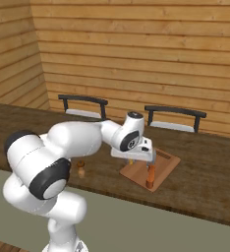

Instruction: Pick up the knife from the drawer and place it on the cutting board. Then place the meat from the plate to the cutting board.

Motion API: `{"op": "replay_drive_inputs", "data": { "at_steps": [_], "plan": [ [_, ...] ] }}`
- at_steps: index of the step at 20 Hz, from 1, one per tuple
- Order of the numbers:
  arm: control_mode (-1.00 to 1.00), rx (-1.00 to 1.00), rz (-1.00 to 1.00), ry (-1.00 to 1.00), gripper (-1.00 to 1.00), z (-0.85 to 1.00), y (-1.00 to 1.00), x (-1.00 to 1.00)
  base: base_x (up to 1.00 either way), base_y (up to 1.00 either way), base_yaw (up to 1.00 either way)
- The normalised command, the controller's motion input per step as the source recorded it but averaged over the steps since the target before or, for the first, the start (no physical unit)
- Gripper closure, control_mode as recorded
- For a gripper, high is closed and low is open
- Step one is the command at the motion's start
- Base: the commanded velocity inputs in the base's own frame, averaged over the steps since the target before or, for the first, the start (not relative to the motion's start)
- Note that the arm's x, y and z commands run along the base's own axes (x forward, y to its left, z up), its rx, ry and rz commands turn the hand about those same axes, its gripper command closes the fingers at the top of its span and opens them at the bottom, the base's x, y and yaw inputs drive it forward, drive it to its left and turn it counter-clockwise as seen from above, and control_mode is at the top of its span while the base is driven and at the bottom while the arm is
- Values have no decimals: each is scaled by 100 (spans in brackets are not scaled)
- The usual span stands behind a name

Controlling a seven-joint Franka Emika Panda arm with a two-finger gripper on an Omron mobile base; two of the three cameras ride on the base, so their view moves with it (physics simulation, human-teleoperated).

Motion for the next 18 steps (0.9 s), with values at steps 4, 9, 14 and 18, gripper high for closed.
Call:
{"op": "replay_drive_inputs", "data": {
  "at_steps": [4, 9, 14, 18],
  "plan": [
    [-100, 0, 0, 8, 100, -30, -37, 4, 0, 0, 0],
    [-100, 0, 0, 5, 100, -19, -29, 0, 0, 0, 0],
    [-100, 0, 0, 8, 100, -24, 7, 14, 0, 0, 0],
    [-100, 0, 0, 9, 100, -16, 1, 20, 0, 0, 0]
  ]
}}
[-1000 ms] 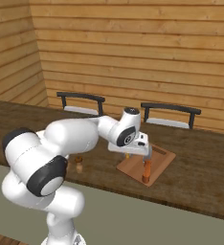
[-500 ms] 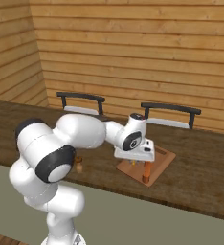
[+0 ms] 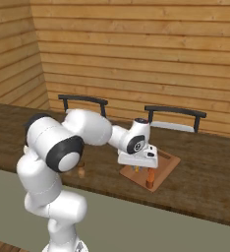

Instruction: Pick up the knife from the drawer and place it on the cutting board. Then place the meat from the plate to the cutting board.

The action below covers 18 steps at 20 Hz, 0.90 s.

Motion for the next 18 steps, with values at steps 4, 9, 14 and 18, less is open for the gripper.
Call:
{"op": "replay_drive_inputs", "data": {
  "at_steps": [4, 9, 14, 18],
  "plan": [
    [-100, 0, 0, 7, 100, -12, 2, 20, 0, 0, 0],
    [-100, 0, 0, 5, 100, -17, 0, 14, 0, 0, 0],
    [-100, 0, 0, 1, -100, -10, 0, 3, 0, 0, 0],
    [-100, 0, 0, 0, -100, -1, 4, -14, 0, 0, 0]
  ]
}}
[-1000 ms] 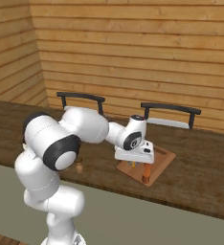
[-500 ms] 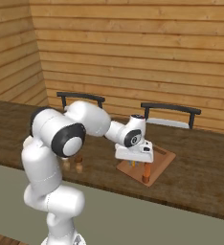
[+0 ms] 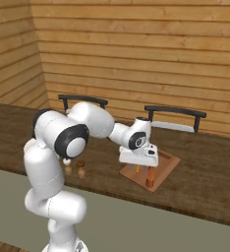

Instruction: Pick up the knife from the drawer and place it on the cutting board. Then place the meat from the plate to the cutting board.

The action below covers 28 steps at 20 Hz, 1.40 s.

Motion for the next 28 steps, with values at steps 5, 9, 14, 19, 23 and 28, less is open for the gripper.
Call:
{"op": "replay_drive_inputs", "data": {
  "at_steps": [5, 9, 14, 19, 23, 28],
  "plan": [
    [-100, 0, 0, -2, -100, 31, 15, -55, 0, 0, 0],
    [-100, 0, 0, -11, -100, 92, 43, -67, 0, 0, 0],
    [-100, 0, -1, -12, -100, 100, 51, -65, 0, 0, 0],
    [-100, 0, -4, -16, -100, 100, 47, -72, 0, 0, 0],
    [-100, 0, -6, -24, -100, 81, 44, -71, 0, 0, 0],
    [-100, 0, -3, -32, -100, 94, 45, -44, 0, 0, 0]
  ]
}}
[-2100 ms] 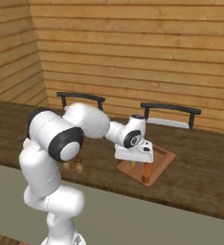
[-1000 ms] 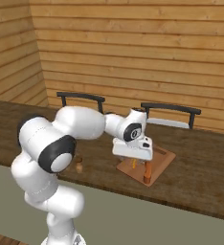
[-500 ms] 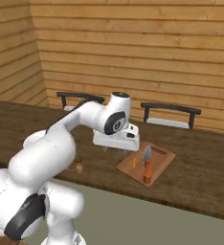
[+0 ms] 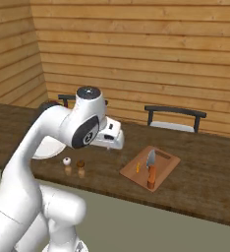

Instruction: Pick up the knife from the drawer and place it on the cutting board. Then place the meat from the plate to the cutting board.

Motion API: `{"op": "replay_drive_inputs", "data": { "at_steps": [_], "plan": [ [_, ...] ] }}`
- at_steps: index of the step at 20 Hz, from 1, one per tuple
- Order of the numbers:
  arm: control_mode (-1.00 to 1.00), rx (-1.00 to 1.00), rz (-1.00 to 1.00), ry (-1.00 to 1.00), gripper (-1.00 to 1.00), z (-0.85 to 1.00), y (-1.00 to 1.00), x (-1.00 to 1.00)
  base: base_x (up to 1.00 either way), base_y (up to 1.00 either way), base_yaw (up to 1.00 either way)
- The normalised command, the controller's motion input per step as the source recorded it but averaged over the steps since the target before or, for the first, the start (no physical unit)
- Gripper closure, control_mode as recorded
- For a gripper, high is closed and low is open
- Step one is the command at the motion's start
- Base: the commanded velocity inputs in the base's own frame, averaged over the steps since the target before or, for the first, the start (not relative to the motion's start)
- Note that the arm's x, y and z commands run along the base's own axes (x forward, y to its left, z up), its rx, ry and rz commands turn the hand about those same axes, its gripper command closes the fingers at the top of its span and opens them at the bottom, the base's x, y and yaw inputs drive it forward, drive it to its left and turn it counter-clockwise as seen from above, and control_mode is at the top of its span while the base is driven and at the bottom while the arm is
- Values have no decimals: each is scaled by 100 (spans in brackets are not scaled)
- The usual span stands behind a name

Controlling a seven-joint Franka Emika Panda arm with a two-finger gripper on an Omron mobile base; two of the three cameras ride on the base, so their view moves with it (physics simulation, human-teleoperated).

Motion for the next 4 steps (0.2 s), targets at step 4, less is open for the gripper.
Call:
{"op": "replay_drive_inputs", "data": {
  "at_steps": [4],
  "plan": [
    [-100, 0, -2, -33, -100, 80, 54, -27, 0, 0, 0]
  ]
}}
